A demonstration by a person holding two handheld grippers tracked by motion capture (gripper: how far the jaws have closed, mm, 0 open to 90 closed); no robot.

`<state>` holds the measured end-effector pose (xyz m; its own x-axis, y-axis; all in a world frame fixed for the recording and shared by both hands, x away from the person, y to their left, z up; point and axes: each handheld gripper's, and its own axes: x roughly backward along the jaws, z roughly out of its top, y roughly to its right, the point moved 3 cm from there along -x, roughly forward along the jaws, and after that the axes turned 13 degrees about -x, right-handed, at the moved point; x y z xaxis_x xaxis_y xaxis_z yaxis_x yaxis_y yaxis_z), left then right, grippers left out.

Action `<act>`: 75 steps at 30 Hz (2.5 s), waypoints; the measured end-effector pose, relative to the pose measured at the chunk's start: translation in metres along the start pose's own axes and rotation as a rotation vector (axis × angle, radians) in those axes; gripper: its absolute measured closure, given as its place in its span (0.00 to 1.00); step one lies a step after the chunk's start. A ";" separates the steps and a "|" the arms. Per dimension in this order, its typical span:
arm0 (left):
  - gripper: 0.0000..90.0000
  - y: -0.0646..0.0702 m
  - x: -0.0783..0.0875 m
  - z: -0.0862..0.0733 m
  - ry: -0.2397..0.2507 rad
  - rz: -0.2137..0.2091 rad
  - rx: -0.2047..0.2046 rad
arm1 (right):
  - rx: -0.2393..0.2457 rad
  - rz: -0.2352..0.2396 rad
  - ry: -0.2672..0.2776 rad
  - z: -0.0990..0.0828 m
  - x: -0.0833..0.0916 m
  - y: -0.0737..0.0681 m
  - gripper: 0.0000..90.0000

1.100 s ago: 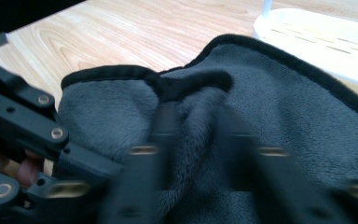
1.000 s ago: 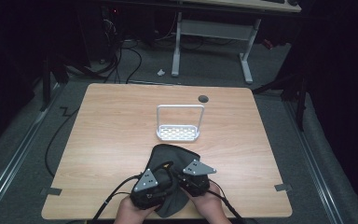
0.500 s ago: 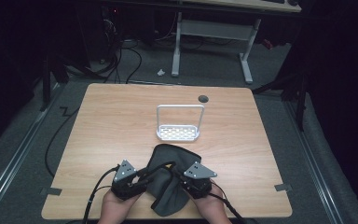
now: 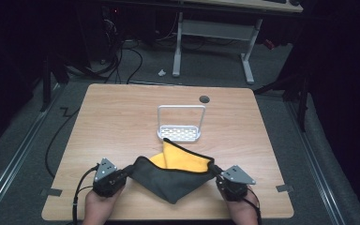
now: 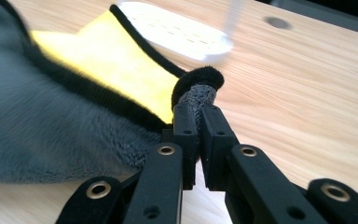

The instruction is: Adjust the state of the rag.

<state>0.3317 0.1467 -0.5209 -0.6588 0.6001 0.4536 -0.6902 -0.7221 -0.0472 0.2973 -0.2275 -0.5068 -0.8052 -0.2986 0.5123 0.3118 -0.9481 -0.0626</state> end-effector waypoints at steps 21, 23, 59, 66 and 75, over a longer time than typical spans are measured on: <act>0.78 -0.011 0.003 -0.007 -0.009 -0.062 0.073 | -0.076 -0.122 -0.042 -0.028 0.046 0.043 0.71; 0.80 -0.018 -0.009 -0.007 -0.043 -0.067 0.071 | -0.066 -0.115 -0.042 -0.026 0.044 0.040 0.70; 0.95 0.053 -0.055 -0.006 -0.202 -0.220 -0.140 | -0.071 -0.009 -0.200 0.013 -0.050 0.017 0.51; 0.95 0.052 -0.053 -0.006 -0.184 -0.214 -0.133 | -0.051 0.011 -0.286 0.003 -0.061 0.012 0.91; 0.95 0.043 -0.044 -0.005 -0.154 -0.188 -0.092 | -0.015 -0.055 -0.200 0.003 -0.038 0.017 1.00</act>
<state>0.3294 0.0908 -0.5477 -0.4677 0.6566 0.5917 -0.8254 -0.5640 -0.0265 0.3343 -0.2318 -0.5246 -0.7040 -0.2203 0.6751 0.2612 -0.9643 -0.0423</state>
